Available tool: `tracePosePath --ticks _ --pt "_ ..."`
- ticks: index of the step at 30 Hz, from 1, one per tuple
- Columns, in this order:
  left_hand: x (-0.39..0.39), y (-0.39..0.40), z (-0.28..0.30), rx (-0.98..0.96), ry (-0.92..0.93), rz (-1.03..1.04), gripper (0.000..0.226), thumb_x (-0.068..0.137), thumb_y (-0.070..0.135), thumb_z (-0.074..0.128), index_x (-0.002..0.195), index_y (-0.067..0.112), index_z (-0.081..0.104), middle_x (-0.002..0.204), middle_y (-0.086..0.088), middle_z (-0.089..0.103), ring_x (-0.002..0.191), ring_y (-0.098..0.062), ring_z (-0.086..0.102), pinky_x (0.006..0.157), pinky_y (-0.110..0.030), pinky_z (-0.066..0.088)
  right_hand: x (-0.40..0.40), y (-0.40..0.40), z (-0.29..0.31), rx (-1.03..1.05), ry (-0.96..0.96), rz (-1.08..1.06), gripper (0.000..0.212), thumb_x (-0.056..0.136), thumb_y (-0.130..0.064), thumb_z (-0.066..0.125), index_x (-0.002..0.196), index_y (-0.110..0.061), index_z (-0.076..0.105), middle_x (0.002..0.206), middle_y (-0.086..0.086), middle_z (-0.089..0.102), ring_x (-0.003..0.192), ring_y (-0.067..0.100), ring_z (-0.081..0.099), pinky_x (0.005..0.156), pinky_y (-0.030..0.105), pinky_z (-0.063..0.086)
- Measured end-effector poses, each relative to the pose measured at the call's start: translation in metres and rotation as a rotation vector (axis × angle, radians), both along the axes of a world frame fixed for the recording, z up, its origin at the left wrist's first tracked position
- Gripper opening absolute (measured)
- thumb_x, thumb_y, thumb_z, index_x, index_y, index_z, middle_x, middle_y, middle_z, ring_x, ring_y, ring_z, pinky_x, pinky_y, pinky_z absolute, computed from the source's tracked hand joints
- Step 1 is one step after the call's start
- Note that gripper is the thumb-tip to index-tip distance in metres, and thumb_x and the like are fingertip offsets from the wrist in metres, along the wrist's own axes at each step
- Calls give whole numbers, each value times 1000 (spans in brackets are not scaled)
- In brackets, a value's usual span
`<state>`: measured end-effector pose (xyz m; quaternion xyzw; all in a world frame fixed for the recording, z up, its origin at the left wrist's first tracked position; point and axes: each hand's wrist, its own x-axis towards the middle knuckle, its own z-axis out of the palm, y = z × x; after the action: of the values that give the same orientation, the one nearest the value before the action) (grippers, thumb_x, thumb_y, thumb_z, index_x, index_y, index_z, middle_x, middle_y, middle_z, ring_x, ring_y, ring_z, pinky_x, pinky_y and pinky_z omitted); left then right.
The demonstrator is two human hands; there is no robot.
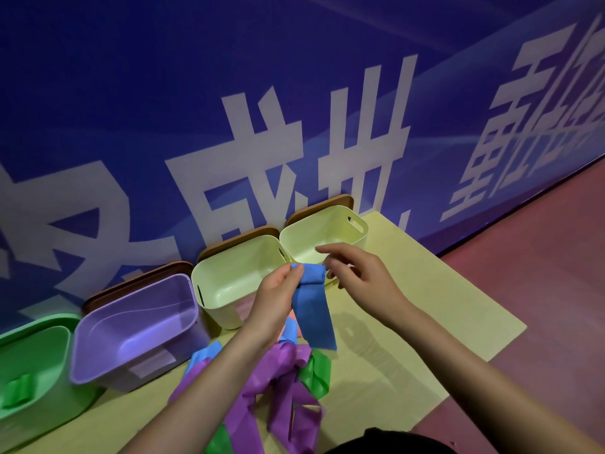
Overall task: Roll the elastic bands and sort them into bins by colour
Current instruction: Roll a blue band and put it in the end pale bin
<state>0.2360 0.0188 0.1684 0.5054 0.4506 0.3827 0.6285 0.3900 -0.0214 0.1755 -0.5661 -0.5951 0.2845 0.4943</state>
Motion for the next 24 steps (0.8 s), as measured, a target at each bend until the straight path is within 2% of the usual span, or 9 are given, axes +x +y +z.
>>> tracePosePath --ticks 3,5,7,9,12,14,17,22,24 --pt "2 -3 -2 104 49 26 23 99 24 50 93 12 69 94 -20 67 85 -20 60 80 -37 45 -5 1 0 -100 83 -12 12 91 -23 63 100 -20 70 79 4 67 71 13 63 62 22 48" --pt "4 -6 -1 144 56 31 24 98 23 50 91 8 67 82 -13 64 80 -17 55 75 -33 42 -7 2 -2 -139 76 18 10 88 -23 66 93 -15 70 70 5 64 63 12 58 60 26 48" --pt "6 -9 0 154 56 37 23 97 24 52 90 8 67 82 -13 63 80 -18 54 74 -35 42 -8 3 -5 -127 90 -4 9 88 -18 66 86 -10 69 63 2 59 58 9 52 59 28 46" --pt "6 -11 0 140 26 38 19 95 23 55 89 14 71 92 -23 65 85 -22 58 80 -43 46 -8 3 -6 -95 125 -38 11 88 -13 66 82 -4 67 59 1 54 55 8 48 55 22 42" --pt "4 -12 1 93 -25 61 15 92 16 60 87 16 74 96 -23 68 88 -26 61 86 -47 48 -9 2 -3 -68 211 -51 12 88 -8 65 79 -1 65 57 0 52 50 4 47 51 16 40" --pt "4 -15 -1 88 -49 82 13 92 13 59 90 4 69 85 -17 67 80 -22 61 76 -41 49 -12 -1 -3 -45 218 -35 14 88 -7 65 75 -6 63 57 -1 53 51 6 47 51 17 39" --pt "3 -19 -3 92 -55 111 14 93 12 58 85 2 63 73 -6 64 69 -14 57 65 -28 45 -16 -5 -5 -5 204 -23 17 88 -7 65 72 -11 62 58 0 52 55 9 46 53 21 38" --pt "2 -18 -1 -69 -122 67 14 93 13 56 96 4 66 83 -10 68 77 -19 63 70 -29 48 -18 -6 -14 -25 252 -58 10 88 -10 65 79 -11 68 62 0 55 58 9 48 56 27 41" --pt "0 -18 -2 -160 -148 43 21 94 18 53 102 3 65 87 -12 67 81 -21 62 73 -33 47 -17 -6 -18 -22 245 -83 7 88 -11 66 82 -11 69 64 1 57 60 10 49 58 28 42"
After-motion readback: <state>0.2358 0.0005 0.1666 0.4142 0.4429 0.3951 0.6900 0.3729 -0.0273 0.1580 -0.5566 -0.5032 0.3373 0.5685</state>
